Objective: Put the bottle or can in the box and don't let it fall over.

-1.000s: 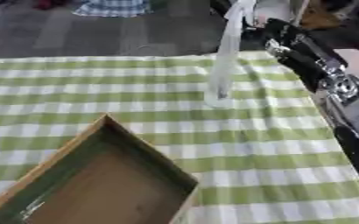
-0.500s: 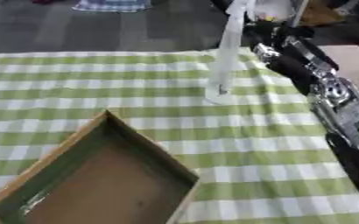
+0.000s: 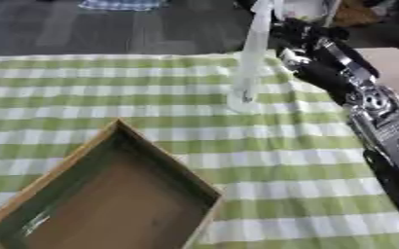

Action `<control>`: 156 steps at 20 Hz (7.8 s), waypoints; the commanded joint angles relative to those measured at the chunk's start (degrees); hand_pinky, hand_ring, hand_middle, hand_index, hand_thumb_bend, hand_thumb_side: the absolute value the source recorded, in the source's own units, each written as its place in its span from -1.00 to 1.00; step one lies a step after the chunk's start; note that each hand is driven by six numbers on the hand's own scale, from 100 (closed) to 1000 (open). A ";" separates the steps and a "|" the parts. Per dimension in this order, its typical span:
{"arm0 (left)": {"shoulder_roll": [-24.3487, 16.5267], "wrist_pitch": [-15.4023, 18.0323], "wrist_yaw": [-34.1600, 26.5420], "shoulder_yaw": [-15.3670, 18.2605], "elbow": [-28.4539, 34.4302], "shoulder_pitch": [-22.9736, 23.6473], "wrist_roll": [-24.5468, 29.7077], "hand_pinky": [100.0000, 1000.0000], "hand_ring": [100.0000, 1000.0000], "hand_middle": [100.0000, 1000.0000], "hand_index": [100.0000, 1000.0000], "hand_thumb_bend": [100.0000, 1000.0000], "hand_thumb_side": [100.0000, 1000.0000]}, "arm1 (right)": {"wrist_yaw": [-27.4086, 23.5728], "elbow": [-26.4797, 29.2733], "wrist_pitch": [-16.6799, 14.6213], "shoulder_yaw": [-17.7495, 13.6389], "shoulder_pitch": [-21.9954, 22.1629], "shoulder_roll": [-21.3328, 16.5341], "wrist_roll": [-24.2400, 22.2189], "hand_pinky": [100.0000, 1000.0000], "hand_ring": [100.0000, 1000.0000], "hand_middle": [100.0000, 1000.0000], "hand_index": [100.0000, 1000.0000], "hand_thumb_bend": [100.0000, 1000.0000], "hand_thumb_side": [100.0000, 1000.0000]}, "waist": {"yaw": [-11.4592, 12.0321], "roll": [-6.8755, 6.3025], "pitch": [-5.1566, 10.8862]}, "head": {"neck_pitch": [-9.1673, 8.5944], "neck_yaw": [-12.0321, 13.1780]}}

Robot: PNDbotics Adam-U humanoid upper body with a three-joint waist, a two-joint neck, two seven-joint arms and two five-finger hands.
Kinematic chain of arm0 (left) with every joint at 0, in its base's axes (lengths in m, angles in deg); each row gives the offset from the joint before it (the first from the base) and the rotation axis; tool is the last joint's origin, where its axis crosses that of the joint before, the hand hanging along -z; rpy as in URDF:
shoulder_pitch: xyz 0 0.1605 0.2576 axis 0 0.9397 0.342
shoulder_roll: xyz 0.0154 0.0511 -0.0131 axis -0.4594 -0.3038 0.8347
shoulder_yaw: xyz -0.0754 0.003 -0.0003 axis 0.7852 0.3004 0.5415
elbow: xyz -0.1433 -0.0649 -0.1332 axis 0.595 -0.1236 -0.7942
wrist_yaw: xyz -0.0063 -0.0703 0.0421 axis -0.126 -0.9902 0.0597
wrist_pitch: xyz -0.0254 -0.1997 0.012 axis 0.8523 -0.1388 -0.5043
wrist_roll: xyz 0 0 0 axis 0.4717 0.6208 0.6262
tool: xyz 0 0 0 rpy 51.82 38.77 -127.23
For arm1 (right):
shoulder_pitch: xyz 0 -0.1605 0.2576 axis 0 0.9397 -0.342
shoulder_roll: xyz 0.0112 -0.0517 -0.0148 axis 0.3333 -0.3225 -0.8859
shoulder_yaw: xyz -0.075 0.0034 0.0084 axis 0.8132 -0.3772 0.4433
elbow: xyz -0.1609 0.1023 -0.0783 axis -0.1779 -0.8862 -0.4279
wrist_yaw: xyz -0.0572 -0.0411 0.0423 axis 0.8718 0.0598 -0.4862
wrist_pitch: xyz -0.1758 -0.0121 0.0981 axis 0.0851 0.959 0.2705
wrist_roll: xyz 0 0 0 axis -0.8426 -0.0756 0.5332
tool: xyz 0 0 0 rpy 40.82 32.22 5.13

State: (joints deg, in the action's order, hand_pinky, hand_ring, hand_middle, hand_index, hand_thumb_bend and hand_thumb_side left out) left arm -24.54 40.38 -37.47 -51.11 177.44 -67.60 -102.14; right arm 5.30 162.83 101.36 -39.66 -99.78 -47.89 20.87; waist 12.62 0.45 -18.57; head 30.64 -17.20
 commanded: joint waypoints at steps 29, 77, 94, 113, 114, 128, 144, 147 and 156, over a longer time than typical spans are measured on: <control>-1.33 -0.03 -0.16 -0.11 0.58 -0.64 0.67 1.00 0.14 0.55 0.54 -0.82 0.69 | 0.83 2.23 0.97 1.98 -2.19 0.67 -2.79 0.92 1.00 1.00 1.00 -1.00 -0.11 | 0.34 0.39 0.51 | -0.01 -0.18; -1.20 -0.06 -0.13 -0.38 0.56 -0.78 1.54 1.00 0.15 0.56 0.54 -0.82 0.69 | 3.04 -1.59 2.43 -0.82 -2.75 0.39 0.93 0.92 1.00 1.00 1.00 -1.00 -0.15 | 0.22 0.05 0.01 | -1.73 -1.04; -1.13 -0.15 -0.14 -0.69 0.47 -0.83 1.94 1.00 0.16 0.56 0.54 -0.82 0.69 | 2.90 -5.77 1.55 -0.32 -4.90 1.42 -0.44 0.92 1.00 1.00 1.00 -1.00 -0.05 | 0.29 0.03 -0.13 | -2.11 -1.08; -0.99 -0.23 -0.14 -0.98 0.46 -0.98 2.43 1.00 0.16 0.57 0.54 -0.82 0.69 | 3.30 -7.58 1.25 0.08 -7.29 2.53 -0.79 0.92 1.00 1.00 1.00 -1.00 0.09 | 0.84 0.16 -0.50 | -2.35 -1.26; -1.00 -0.23 -0.14 -1.00 0.46 -1.00 2.46 1.00 0.16 0.57 0.54 -0.82 0.69 | 3.36 -7.67 1.23 0.09 -7.37 2.55 -0.75 0.92 1.00 1.00 1.00 -1.00 0.09 | 0.87 0.15 -0.51 | -2.36 -1.29; -1.02 -0.26 -0.06 -1.17 0.42 -1.09 3.01 1.00 0.17 0.57 0.54 -0.82 0.70 | 3.53 -7.98 1.30 0.37 -8.47 2.97 -0.84 0.92 1.00 1.00 1.00 -1.00 0.13 | 1.07 0.28 -0.83 | -2.38 -1.55; -0.85 -0.42 0.00 -1.21 0.36 -1.02 3.45 1.00 0.18 0.58 0.54 -0.82 0.70 | 4.91 -8.39 3.22 0.42 -9.59 3.48 0.81 0.93 1.00 1.00 1.00 -1.00 0.16 | 0.95 0.40 -0.93 | -2.24 -1.65; -0.88 -0.44 0.04 -1.24 0.38 -1.05 3.58 1.00 0.18 0.58 0.54 -0.82 0.70 | 5.07 -8.25 3.65 0.48 -9.74 3.47 1.17 0.94 1.00 1.00 1.00 -1.00 0.19 | 0.90 0.40 -0.96 | -2.17 -1.63; -0.89 -0.52 0.13 -1.27 0.34 -1.03 3.96 1.00 0.18 0.58 0.55 -0.82 0.70 | 5.49 -7.88 4.55 0.65 -10.37 3.55 1.72 0.94 1.00 1.00 1.00 -1.00 0.26 | 0.79 0.44 -0.97 | -2.16 -1.71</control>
State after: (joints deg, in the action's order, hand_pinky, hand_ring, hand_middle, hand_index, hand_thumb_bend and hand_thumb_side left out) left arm -24.47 39.80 -37.45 -52.50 177.12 -68.27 -98.41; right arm 10.49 153.95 105.70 -38.65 -109.16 -43.40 22.48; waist 13.44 1.00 -20.43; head 29.04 -18.78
